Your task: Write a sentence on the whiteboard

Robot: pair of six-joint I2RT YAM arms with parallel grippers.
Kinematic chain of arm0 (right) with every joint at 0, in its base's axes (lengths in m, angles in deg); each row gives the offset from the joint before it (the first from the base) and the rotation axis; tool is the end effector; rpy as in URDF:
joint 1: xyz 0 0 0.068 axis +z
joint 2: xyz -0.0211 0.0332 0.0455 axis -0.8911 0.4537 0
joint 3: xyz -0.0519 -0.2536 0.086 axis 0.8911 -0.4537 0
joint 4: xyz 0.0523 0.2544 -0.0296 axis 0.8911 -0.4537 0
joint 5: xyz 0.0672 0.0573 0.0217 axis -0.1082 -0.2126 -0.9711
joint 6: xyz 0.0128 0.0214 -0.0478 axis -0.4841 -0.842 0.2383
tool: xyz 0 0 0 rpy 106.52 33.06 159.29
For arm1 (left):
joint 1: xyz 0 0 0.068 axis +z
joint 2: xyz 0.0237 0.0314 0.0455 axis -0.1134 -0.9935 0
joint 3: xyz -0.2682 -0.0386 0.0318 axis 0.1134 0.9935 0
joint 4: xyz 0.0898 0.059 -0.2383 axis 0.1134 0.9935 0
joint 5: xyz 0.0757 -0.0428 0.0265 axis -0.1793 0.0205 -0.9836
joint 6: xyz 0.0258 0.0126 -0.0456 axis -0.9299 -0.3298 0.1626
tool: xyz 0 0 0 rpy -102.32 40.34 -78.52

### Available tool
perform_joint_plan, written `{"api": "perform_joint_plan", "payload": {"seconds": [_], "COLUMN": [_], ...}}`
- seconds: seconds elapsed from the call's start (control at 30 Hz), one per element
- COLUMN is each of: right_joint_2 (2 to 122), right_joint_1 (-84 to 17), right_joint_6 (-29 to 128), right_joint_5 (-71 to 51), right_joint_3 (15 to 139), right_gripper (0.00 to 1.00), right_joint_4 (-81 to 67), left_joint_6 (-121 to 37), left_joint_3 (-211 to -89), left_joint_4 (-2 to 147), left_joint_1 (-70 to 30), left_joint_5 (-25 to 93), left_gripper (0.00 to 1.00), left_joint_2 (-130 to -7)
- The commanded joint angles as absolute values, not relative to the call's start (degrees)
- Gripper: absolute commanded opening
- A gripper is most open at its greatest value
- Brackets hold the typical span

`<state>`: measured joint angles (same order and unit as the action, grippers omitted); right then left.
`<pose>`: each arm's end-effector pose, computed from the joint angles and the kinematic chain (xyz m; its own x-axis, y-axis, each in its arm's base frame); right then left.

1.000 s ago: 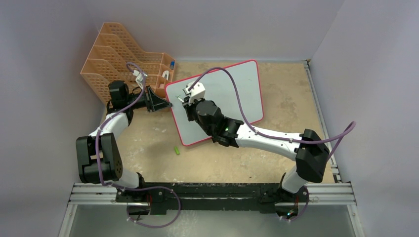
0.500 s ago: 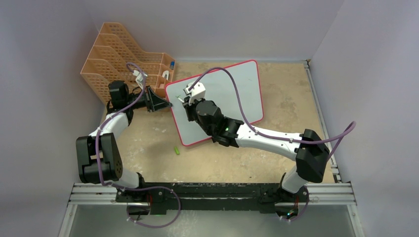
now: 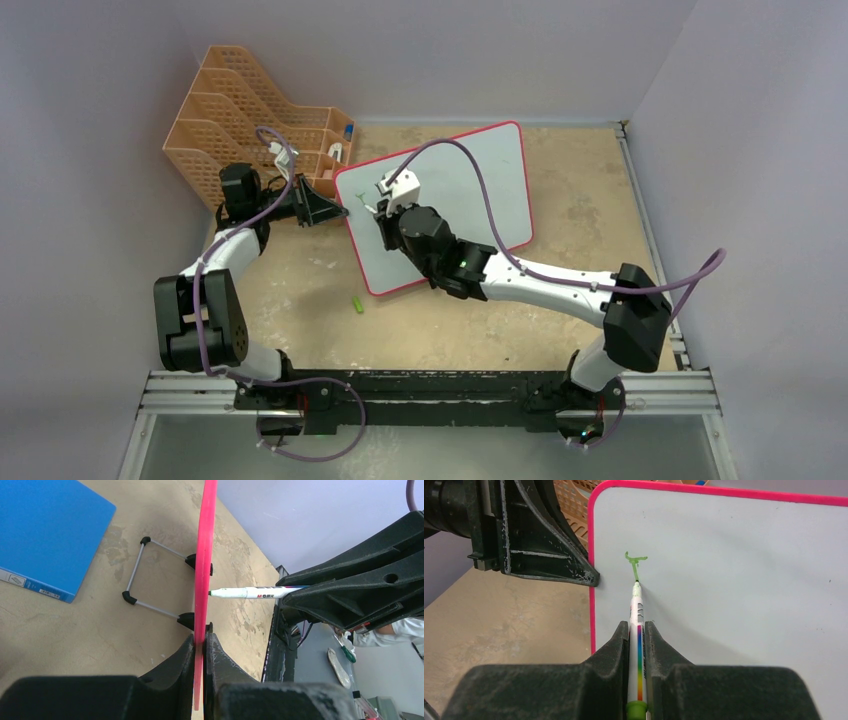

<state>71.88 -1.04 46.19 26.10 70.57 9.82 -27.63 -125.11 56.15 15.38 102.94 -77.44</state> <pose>0.1930 0.3261 0.3324 -0.1406 0.0700 -0.9876 -0.5296 0.8375 0.1347 0.3050 0.0125 0.2503 -0.6712 -0.2022 -0.7131 0.6500 0.3020 -0.6974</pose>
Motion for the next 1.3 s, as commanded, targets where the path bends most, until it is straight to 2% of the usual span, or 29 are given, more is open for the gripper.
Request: {"api": "perform_joint_plan", "payload": {"seconds": [0.0,1.27], "right_joint_2": [70.55,72.55], "right_joint_1": [-1.23,-0.70], "right_joint_6": [44.87,43.76], "right_joint_5": [26.65,25.38], "right_joint_3": [69.48,72.33], "right_gripper": [0.00,0.00], "right_joint_4": [8.08,10.07], "left_joint_6": [-28.14,-28.32], "left_joint_3": [-126.52,-126.28], "left_joint_4": [54.83,54.92], "left_joint_1": [14.48,13.74], "left_joint_5": [104.33,104.77], "left_gripper": [0.00,0.00], "left_joint_2": [-77.00,-76.67]}}
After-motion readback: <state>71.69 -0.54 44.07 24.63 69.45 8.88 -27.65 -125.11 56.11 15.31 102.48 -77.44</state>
